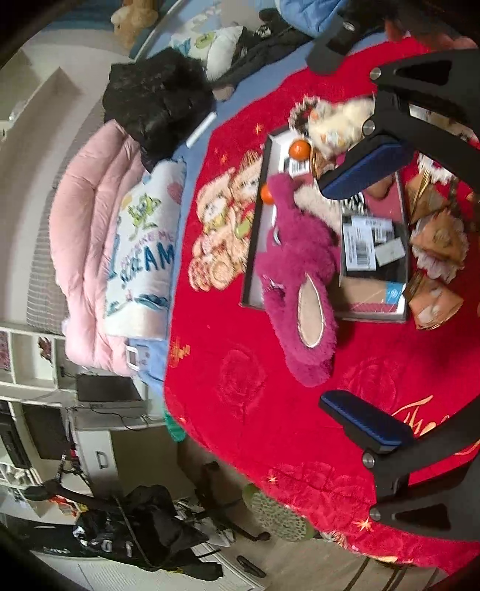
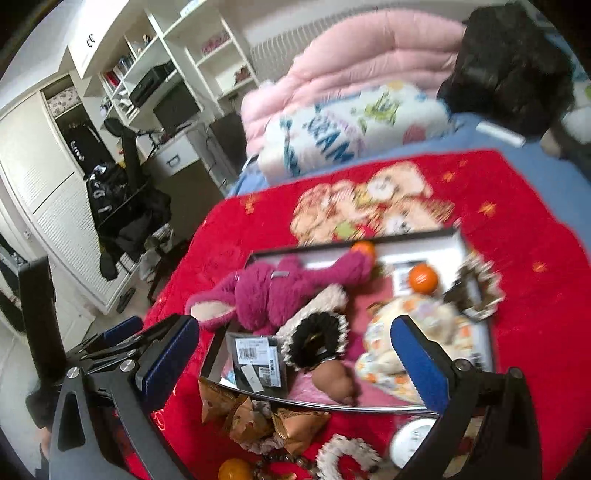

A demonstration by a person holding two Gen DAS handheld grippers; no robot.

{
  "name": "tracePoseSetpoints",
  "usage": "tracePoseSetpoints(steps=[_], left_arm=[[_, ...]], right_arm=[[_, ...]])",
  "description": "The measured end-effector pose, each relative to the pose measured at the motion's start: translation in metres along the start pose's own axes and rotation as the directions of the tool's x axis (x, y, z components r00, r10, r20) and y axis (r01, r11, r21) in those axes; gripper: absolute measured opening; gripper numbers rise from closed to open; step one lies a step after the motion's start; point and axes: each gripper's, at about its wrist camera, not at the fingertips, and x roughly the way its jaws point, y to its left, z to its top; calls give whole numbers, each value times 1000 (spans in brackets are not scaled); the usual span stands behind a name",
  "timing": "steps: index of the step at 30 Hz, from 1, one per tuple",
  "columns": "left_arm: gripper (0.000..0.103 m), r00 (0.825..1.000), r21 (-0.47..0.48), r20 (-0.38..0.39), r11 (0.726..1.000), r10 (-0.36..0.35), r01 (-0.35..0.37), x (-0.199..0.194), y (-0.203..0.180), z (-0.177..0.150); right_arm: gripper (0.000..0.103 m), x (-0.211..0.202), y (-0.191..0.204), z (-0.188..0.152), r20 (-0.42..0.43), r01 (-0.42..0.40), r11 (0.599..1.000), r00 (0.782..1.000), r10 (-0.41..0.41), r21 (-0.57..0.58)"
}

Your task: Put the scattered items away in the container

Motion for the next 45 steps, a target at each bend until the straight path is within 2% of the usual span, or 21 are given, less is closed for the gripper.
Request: tracePoseSetpoints(steps=[8,12,15,17,19,23,28,32,35,39,42,45], left_arm=[[103,995,64,80,997,-57,52,-80,-27,14],[103,986,102,144,993,-80,66,-125,-43,26],[103,979,124,182,990,-94,72,-153,-54,22],[103,977,168,197,985,-77,43,-163,-61,13],[103,977,191,207,982,-45,5,-167,-64,-1],[103,985,171,162,985,-59,31,-160,-59,-17],[103,990,180,132,983,-58,33,-148,-59,-38],[103,993,183,104,982,-61,41,-132,-60,-63],[103,997,199,53,979,-50,38,-113,-63,-89],[103,999,200,-24,978,-47,51,-88,-67,-113],[103,998,175,-51,983,-47,55,-75,-68,-126],[103,998,199,-67,980,-13,26,-68,-72,-135]], right_arm=[[103,-103,12,29,147,25,999,989,-21,-24],[103,-153,20,35,200,62,996,979,-48,-66],[103,-181,22,33,226,106,988,971,-79,-110],[103,-195,17,27,253,130,988,962,-104,-89],[103,-203,8,18,263,121,991,959,-101,-60],[103,-203,-12,-1,255,109,994,961,-104,-4],[103,-196,-21,-14,232,97,995,968,-95,2],[103,-187,-27,-34,218,89,996,972,-87,-3],[103,-176,-34,-53,197,87,996,976,-91,30],[103,-158,-43,-74,137,95,994,985,-102,51],[103,-146,-49,-80,119,96,994,988,-101,51],[103,-135,-56,-88,118,143,988,982,-149,54]])
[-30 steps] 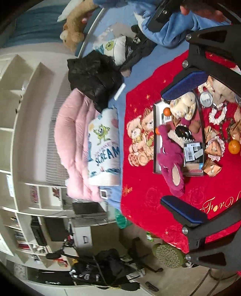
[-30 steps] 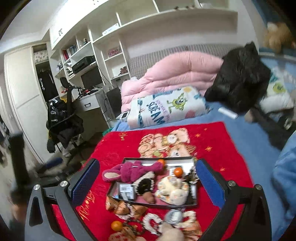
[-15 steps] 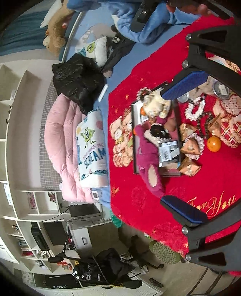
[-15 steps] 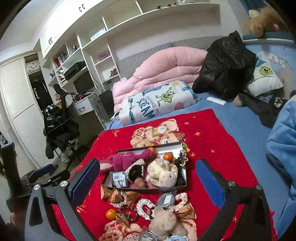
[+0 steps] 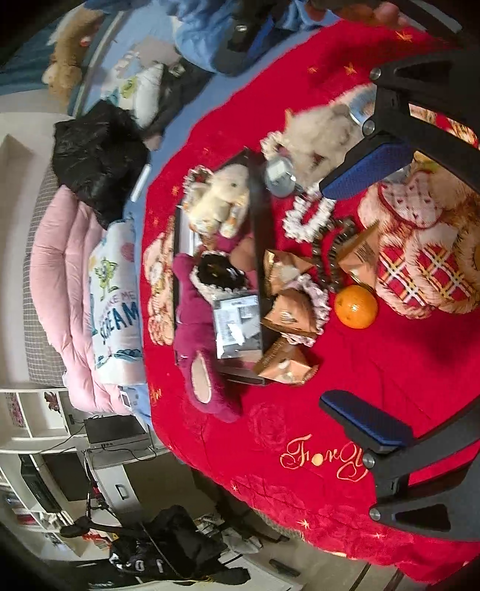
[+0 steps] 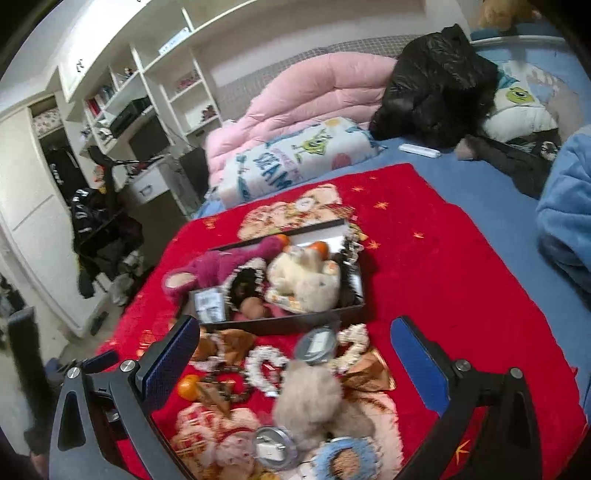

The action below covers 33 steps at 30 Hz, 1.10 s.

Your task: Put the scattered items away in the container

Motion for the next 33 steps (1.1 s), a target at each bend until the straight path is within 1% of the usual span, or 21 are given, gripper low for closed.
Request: tracePoseSetpoints(steps=[2,3,5,7,11,13,17,21,24,26,28,31,33], left_arm=[[103,1000,7,0,1000,13,-13,3,-1,0],[103,1000,0,-3,1000,18,-18,4,-1,0],[103,1000,-23,-13,1000,4,-4,6,2,0],[103,999,-34,-30,999,-12,11,11,2,-1],[103,998,-12,-67,1000,9,-10,23,-2,-7],[103,997,-16,-80,1000,2,-3,27,-3,-9],[103,996,-20,-91,1000,3,-4,29,-1,-11],[103,991,-26,-133,1000,4,-7,40,2,-19],[103,988,-30,-153,1000,4,-9,47,2,-23],[103,988,-31,-152,999,5,-9,47,3,-23],[103,988,-32,-156,999,-3,-2,49,2,-24],[103,985,-23,-171,1000,-3,-1,54,0,-25],[103,983,-19,-185,1000,-6,3,58,-1,-26]], right_arm=[[103,5,-10,-3,-13,22,999,1000,-22,29],[103,6,-15,-3,-17,20,999,1000,-19,51],[103,7,-25,-2,-13,21,996,1000,-20,92],[103,7,-30,0,-14,34,995,999,-32,99],[103,6,-32,0,-19,38,995,999,-36,92],[103,9,-32,0,-27,42,996,999,-40,84],[103,18,-30,-5,-68,29,997,997,-24,74],[103,29,-21,-13,-125,21,1000,992,-18,21],[97,40,-15,-22,-177,19,1000,984,-20,-9],[96,49,-11,-28,-216,24,999,976,-29,-26],[95,54,-9,-33,-237,28,999,971,-36,-39],[94,59,-6,-38,-266,17,999,964,-29,-46],[91,61,-5,-40,-282,10,999,959,-23,-48]])
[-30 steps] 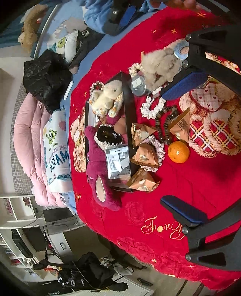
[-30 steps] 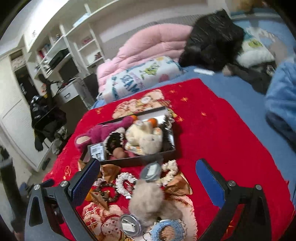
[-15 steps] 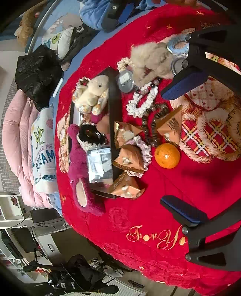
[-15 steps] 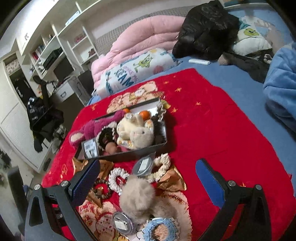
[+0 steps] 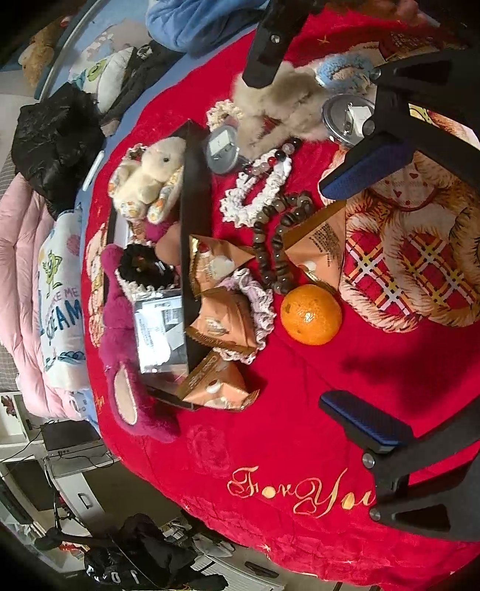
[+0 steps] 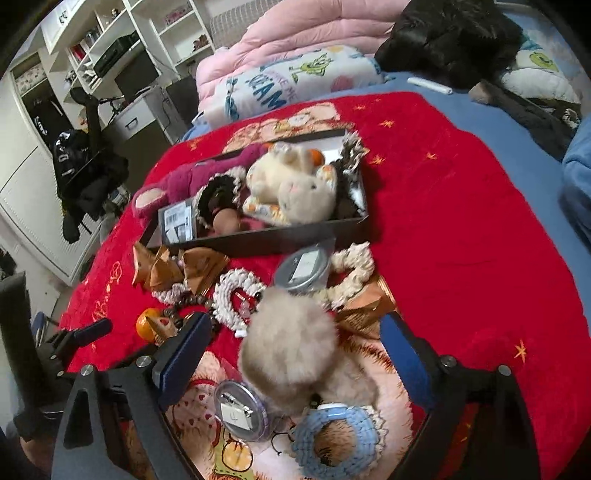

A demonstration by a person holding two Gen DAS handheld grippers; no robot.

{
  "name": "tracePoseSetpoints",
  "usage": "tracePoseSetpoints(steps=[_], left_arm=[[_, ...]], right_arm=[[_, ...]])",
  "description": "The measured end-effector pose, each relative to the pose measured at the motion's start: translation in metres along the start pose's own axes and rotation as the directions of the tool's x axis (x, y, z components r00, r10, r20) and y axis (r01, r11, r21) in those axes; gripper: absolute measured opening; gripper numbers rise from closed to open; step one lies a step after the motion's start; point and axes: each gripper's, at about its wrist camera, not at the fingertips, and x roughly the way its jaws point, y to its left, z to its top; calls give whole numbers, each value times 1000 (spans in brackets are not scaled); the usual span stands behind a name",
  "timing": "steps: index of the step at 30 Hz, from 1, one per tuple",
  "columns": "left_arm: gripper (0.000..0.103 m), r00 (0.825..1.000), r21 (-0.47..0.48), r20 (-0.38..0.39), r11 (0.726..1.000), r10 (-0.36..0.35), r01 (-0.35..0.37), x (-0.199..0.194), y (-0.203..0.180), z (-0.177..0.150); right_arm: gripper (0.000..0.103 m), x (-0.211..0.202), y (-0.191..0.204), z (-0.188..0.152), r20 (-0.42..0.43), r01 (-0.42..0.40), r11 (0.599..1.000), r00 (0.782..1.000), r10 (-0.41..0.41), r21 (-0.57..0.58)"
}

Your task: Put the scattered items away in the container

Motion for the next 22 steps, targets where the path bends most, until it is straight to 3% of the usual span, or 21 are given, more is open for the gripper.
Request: tracePoseSetpoints(steps=[12,16,18,20,22], left_arm=[[102,998,-19,-40,998,-58,57,22,-3,0],[86,996,3,-63,998,-64,64,30,-7,-2],[67,996,16,-68,998,-64,65,29,-9,-2],[39,994,8,-81,997,-74,75,29,-9,-1],[28,994,12,-78,997,-74,75,26,-9,0]], right_arm=[[68,39,4,-13,-146,46,999,988,-49,-23],[65,45,9,-14,-154,71,996,985,-78,-47],[65,46,10,-15,-155,74,996,985,-81,-54],[65,47,8,-14,-159,70,997,984,-76,-43],[65,47,6,-13,-162,65,997,984,-69,-30]])
